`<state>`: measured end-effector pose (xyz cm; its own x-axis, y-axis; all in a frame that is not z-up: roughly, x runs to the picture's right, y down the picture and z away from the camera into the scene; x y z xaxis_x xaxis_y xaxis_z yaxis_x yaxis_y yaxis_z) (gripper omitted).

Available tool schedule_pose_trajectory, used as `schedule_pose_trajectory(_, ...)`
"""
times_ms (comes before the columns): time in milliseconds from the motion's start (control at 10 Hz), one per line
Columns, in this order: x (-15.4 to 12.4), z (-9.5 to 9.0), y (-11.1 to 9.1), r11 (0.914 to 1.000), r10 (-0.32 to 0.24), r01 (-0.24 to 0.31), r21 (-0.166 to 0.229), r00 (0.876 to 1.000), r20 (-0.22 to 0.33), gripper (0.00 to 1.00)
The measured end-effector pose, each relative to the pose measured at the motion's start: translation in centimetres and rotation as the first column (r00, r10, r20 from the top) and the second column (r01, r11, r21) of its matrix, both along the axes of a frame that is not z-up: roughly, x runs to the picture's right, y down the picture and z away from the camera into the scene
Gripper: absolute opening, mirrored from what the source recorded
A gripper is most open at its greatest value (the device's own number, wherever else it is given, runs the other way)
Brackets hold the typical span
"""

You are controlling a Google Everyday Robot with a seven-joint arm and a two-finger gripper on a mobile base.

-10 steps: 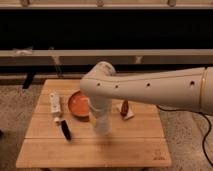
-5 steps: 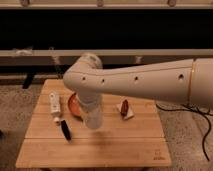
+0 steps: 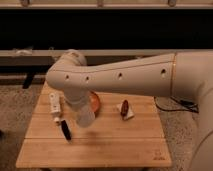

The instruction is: Place the ceramic cup over the eraser

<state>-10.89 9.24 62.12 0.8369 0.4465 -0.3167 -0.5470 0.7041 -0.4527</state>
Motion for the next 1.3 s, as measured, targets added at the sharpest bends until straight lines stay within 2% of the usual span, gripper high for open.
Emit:
schedule_pose_trajectory(400,-2.7,-0.9,0.0,0.9974,-0.071,0.071,-0.001,0.996,0.058,0.08)
schedule_pose_trajectory(700,-5.6,-1.9,0.8,0.9923,-0.12,0.123,-0.016,0.985,0.122,0.08)
schedule_pose_trajectory(1000,-7.4,-1.2,1.4,0.986,-0.16,0.165,-0.022,0.974,0.159,0.08)
schedule_pose_trajectory(1300,-8.1,0.6,2.4,0.9807,-0.182,0.191,-0.04,0.969,0.17,0.08)
